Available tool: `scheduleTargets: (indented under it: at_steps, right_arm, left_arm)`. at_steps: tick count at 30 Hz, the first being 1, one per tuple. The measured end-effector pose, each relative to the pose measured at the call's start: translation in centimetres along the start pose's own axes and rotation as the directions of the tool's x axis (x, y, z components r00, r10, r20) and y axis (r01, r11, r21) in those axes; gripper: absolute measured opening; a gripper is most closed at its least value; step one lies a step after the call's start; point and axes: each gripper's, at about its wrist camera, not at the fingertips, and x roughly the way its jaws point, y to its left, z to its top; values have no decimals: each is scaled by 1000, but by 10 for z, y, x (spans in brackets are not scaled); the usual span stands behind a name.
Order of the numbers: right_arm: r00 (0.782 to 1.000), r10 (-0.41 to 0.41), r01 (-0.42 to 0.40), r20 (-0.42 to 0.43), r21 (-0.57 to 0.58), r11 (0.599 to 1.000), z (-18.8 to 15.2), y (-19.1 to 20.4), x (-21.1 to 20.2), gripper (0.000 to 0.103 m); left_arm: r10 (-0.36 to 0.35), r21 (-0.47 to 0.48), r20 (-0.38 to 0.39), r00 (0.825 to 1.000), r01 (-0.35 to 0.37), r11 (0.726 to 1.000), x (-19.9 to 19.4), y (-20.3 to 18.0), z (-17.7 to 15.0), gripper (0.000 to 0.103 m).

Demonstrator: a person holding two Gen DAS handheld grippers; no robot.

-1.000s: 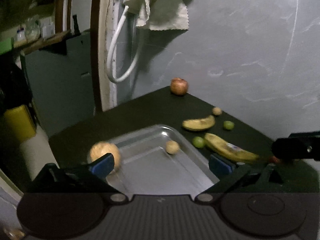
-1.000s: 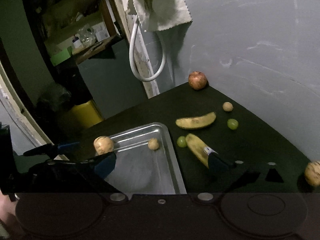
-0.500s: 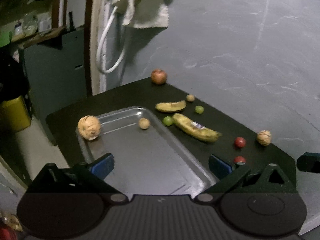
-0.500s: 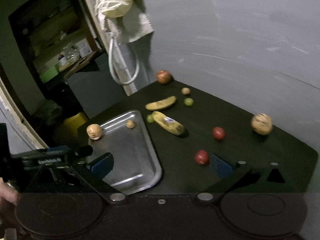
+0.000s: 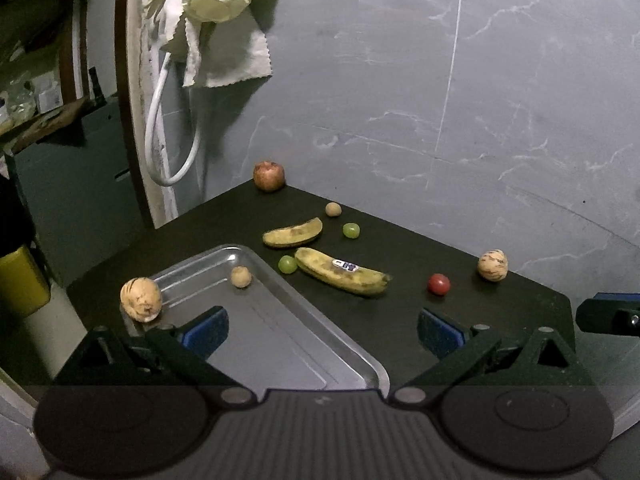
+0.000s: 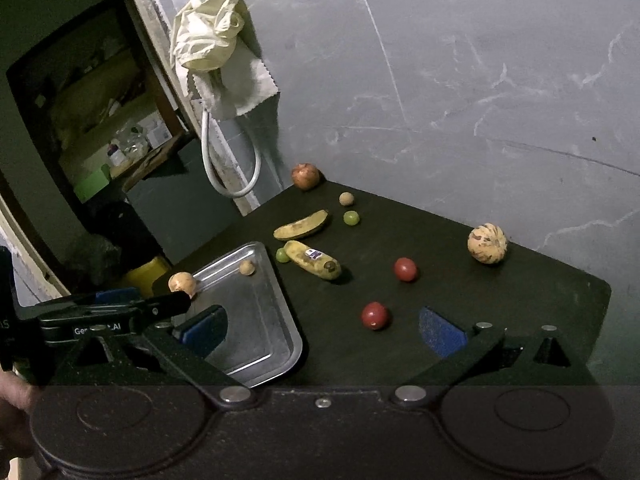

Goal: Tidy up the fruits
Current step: 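Move the right gripper to the stickered banana and close on it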

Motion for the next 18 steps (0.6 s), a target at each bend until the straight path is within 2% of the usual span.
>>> scheduleTargets:
  at_steps: [11, 18]
  right_arm:
    - [998, -42, 43, -47, 30, 999, 2, 8, 38, 102]
    - [993, -86, 88, -86, 20, 996, 10, 16, 70, 102]
  left_arm:
    - [-18, 17, -46, 999, 19, 1000, 43, 35, 10, 102]
    - [-47, 94, -38, 998, 50, 994, 85, 54, 27, 102]
